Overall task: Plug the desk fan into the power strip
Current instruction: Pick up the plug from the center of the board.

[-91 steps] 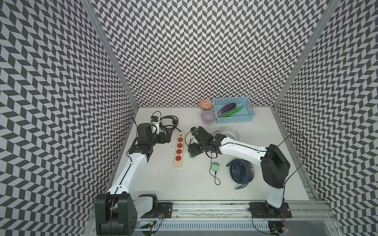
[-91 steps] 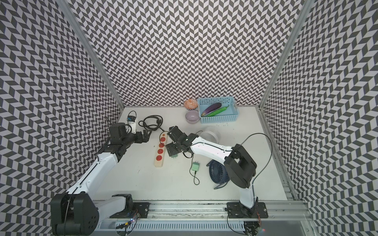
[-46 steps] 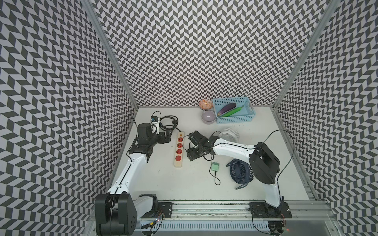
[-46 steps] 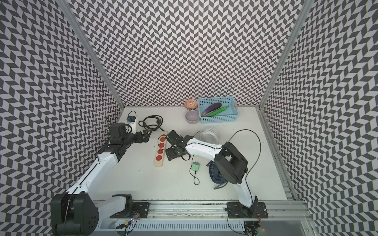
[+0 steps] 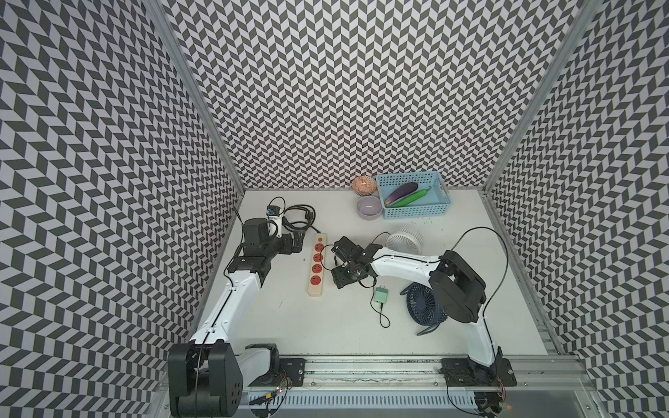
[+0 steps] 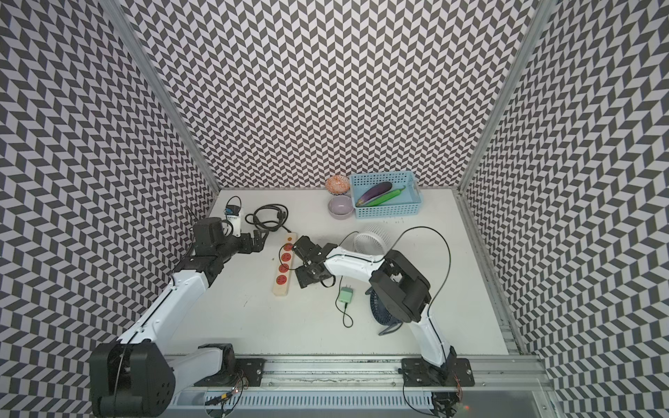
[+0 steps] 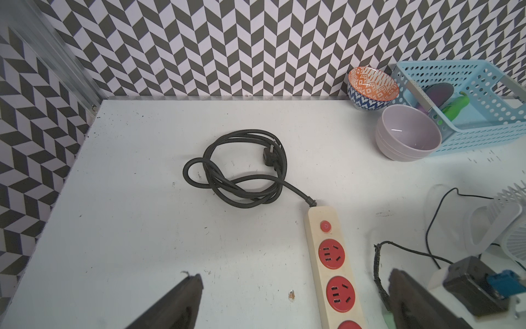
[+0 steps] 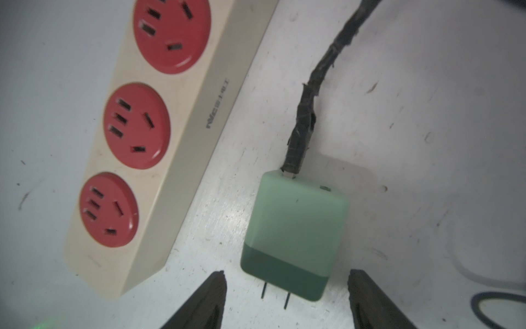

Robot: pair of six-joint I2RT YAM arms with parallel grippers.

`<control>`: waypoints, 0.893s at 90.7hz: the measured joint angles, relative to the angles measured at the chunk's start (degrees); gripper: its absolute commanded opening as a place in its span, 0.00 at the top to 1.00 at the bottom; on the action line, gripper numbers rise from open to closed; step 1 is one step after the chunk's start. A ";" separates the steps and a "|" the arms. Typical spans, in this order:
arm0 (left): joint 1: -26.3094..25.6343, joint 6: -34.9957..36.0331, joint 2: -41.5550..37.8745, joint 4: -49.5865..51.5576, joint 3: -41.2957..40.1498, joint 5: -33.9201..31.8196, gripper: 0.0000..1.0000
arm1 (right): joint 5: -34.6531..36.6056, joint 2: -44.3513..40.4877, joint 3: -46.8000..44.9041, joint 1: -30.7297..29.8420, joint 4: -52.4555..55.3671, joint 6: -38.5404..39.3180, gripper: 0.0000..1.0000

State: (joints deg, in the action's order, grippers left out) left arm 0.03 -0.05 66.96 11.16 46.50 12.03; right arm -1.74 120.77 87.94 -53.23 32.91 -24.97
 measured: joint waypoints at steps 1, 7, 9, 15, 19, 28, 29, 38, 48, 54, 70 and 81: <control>0.00 0.00 0.00 0.00 0.00 0.02 0.00 | 0.00 0.04 0.00 0.00 0.02 -0.02 0.32; 0.00 0.00 0.00 0.00 0.00 0.07 0.00 | 0.02 0.15 0.00 0.00 0.00 -0.07 0.35; 0.00 0.00 0.00 0.00 0.00 0.09 0.00 | 0.02 0.15 0.00 0.00 0.00 -0.07 0.36; 0.00 0.00 0.00 0.00 0.00 0.11 0.00 | 0.09 0.15 0.00 0.00 -0.13 -0.15 0.37; 0.00 0.00 0.00 0.00 0.00 0.11 0.00 | 0.20 0.15 0.00 0.00 -0.17 -0.15 0.38; 0.00 0.00 0.00 0.00 0.00 0.11 0.00 | 0.48 0.15 0.00 0.00 -0.26 -0.17 0.41; 0.00 0.00 0.00 0.00 0.00 0.11 0.00 | 0.48 0.15 0.00 0.00 -0.26 -0.20 0.41; 0.00 0.00 0.00 0.00 0.00 0.11 0.00 | 0.68 0.15 0.00 0.13 -0.46 -0.26 0.42; 0.00 0.02 -0.02 0.00 0.00 0.11 0.00 | 0.85 0.15 -0.02 0.24 -0.87 -0.42 0.42; 0.00 0.02 -0.02 0.00 0.00 0.11 0.00 | 0.90 0.15 -0.04 0.31 -1.18 -0.59 0.43; 0.00 0.02 -0.13 0.00 0.00 0.11 0.00 | 1.25 0.15 -0.72 0.63 -1.86 -0.79 0.48; 0.00 0.02 -0.46 -0.02 0.00 0.11 0.00 | 1.66 0.15 -0.94 0.76 -2.12 -0.74 0.49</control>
State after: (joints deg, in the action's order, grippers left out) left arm 0.03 -0.03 66.50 11.14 46.50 12.14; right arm -0.08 120.92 87.00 -52.47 30.79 -25.71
